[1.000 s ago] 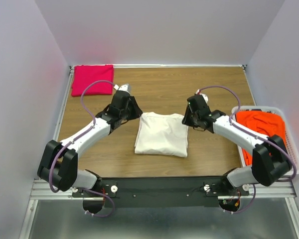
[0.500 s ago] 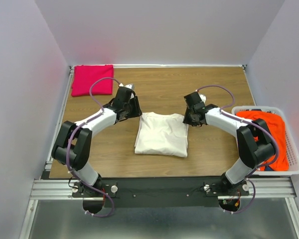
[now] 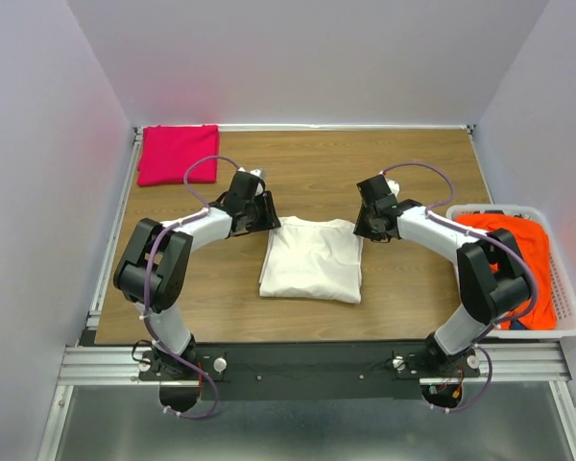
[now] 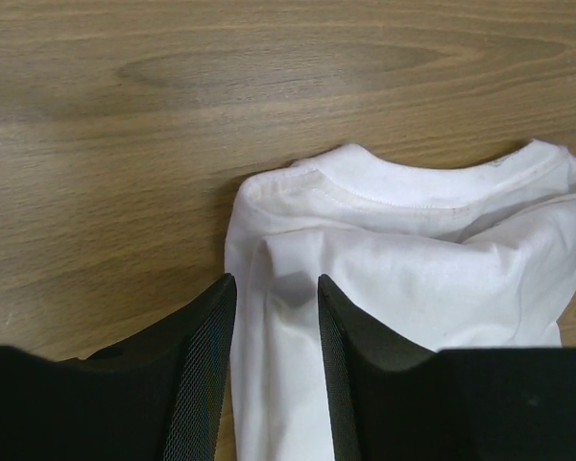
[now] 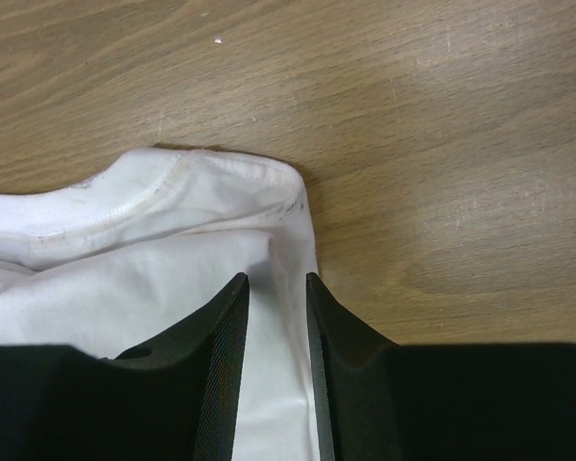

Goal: Fold and stack the t-shirts
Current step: Fold the tshirt

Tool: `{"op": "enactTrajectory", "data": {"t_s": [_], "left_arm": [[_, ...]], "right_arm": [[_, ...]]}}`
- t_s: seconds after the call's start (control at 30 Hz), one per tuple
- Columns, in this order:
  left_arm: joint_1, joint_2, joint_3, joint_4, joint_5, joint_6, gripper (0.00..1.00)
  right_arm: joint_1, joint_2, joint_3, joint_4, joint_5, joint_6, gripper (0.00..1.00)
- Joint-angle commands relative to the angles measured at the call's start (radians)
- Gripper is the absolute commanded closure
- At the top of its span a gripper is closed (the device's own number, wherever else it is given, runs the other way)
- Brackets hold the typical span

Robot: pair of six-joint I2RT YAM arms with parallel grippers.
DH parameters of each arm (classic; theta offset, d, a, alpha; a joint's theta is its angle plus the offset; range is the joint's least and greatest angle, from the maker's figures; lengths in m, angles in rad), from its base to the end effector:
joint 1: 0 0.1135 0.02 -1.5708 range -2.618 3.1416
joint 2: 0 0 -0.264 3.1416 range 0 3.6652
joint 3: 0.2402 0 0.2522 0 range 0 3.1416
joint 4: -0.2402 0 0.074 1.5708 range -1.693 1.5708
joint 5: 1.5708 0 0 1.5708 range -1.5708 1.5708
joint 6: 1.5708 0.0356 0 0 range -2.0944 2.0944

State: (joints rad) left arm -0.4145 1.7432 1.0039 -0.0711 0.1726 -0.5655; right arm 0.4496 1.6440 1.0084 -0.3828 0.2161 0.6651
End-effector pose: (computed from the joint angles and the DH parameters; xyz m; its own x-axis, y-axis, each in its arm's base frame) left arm 0.3288 -0.1513 0.1738 -0.8306 -0.2112 -0.5152 0.0711 0.8774 -0.4744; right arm 0.2997 0.1362 0.1871 -0.8027 0.2820 -0.5255 0.2189 0.9590 0.1802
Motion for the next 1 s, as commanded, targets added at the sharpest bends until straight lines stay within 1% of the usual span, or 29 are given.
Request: {"op": "enactTrajectory", "data": {"t_s": [0.0, 0.1, 0.17, 0.2, 0.23, 0.3, 0.33, 0.37, 0.57, 0.73, 0.77, 0.83, 0.87, 0.93, 0.97], "left_arm": [[-0.003, 0.025, 0.018, 0.054, 0.047, -0.016, 0.53], [-0.003, 0.032, 0.019, 0.062, 0.048, -0.019, 0.53], [-0.003, 0.045, 0.022, 0.067, 0.045, -0.02, 0.56], [-0.003, 0.045, 0.024, 0.067, 0.045, -0.022, 0.58], [-0.003, 0.047, 0.024, 0.065, 0.044, -0.023, 0.63], [-0.003, 0.045, 0.022, 0.067, 0.048, -0.025, 0.66], [-0.003, 0.047, 0.024, 0.065, 0.048, -0.025, 0.69], [-0.003, 0.047, 0.024, 0.065, 0.048, -0.025, 0.76], [-0.003, 0.038, 0.025, 0.065, 0.051, -0.019, 0.87], [-0.003, 0.032, 0.032, 0.065, 0.057, -0.014, 0.93], [-0.003, 0.032, 0.035, 0.067, 0.057, -0.013, 0.98], [-0.003, 0.027, 0.038, 0.065, 0.061, -0.01, 1.0], [-0.003, 0.026, 0.041, 0.065, 0.059, -0.007, 1.0], [-0.003, 0.018, 0.045, 0.06, 0.059, -0.001, 1.0], [-0.003, 0.013, 0.044, 0.059, 0.059, 0.001, 1.0]], "right_arm": [[-0.008, 0.008, 0.012, 0.021, 0.009, -0.002, 0.62], [-0.009, 0.011, 0.009, 0.025, 0.005, -0.002, 0.62], [-0.011, 0.014, 0.009, 0.031, -0.004, -0.002, 0.61], [-0.011, 0.017, 0.009, 0.035, -0.007, -0.001, 0.61], [-0.014, 0.017, 0.009, 0.033, -0.014, -0.001, 0.61], [-0.012, 0.019, 0.007, 0.038, -0.012, 0.001, 0.61], [-0.015, 0.019, 0.007, 0.039, -0.012, 0.001, 0.61], [-0.015, 0.02, 0.007, 0.041, -0.014, 0.001, 0.61], [-0.017, 0.027, 0.009, 0.051, -0.04, 0.008, 0.61], [-0.017, 0.053, 0.01, 0.067, -0.057, 0.017, 0.61], [-0.017, 0.056, 0.01, 0.068, -0.055, 0.019, 0.62], [-0.019, 0.059, 0.012, 0.074, -0.041, 0.024, 0.62], [-0.019, 0.06, 0.013, 0.081, -0.031, 0.027, 0.64], [-0.019, 0.054, 0.012, 0.088, -0.021, 0.03, 0.71], [-0.019, 0.042, 0.009, 0.09, -0.015, 0.031, 0.79]]}}
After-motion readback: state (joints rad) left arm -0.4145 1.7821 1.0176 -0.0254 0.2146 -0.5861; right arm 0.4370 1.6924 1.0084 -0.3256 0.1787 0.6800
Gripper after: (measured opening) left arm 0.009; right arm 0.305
